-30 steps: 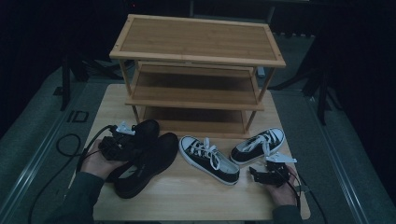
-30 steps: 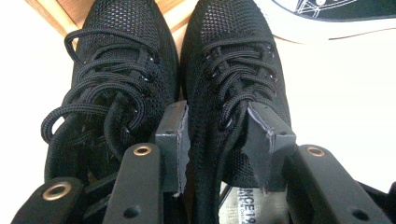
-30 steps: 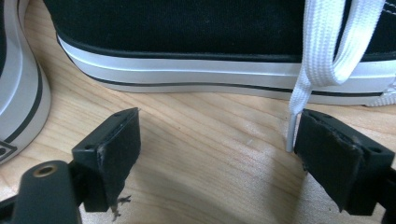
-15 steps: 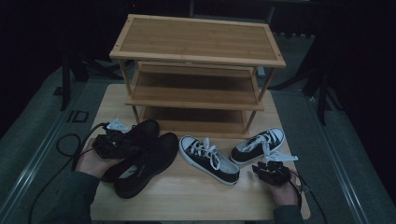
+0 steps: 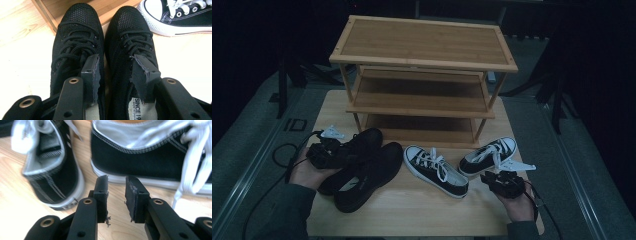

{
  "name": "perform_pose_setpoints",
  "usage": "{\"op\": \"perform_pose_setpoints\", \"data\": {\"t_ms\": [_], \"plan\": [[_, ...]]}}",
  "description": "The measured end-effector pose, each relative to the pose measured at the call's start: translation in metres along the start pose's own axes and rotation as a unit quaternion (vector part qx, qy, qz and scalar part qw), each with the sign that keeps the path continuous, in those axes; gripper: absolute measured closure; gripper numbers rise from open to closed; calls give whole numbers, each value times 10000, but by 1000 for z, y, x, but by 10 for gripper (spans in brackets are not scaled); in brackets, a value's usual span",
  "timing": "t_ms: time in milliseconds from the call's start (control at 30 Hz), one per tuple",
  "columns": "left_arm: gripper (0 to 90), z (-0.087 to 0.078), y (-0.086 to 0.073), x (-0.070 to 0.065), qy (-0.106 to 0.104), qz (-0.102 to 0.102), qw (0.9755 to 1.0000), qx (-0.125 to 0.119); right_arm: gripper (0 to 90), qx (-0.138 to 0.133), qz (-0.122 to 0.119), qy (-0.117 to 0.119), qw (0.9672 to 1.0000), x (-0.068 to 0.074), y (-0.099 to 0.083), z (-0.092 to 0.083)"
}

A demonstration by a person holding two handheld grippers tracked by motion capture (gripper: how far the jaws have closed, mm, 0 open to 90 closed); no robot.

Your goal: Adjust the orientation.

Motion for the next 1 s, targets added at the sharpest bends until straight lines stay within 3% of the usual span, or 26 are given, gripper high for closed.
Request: {"op": "perform_pose_setpoints", "data": {"t_ms": [200, 400, 533, 667, 833, 1000], "plan": [[579, 0, 3, 1, 89, -84, 9999, -117, 748, -45, -177, 197, 9996, 13, 15, -3], [576, 2, 1, 0, 55, -57, 10000, -59, 805, -29, -328, 413, 9986, 24, 24, 4], [575, 3, 0, 0, 42, -53, 10000, -36, 893, -55, -455, 561, 9974, 33, 30, 6], [575, 3, 0, 0, 42, -55, 10000, -49, 897, -14, -590, 685, 9959, 41, 36, 9], [575, 4, 0, 0, 40, -53, 10000, -37, 898, 169, -741, 818, 9937, 52, 41, 19], [575, 5, -2, 0, 19, -49, 10000, -22, 899, 575, -893, 728, 9917, 56, 37, 32]]}}
Point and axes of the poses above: each handheld gripper's, and its own axes: z roughly forward along the jaws, y roughly out of its top, x roughly to its left, the point moved 5 cm from there along z, roughly forward along the jaws, and after that the axes turned 7 degrees about y, right-handed, at the moved point
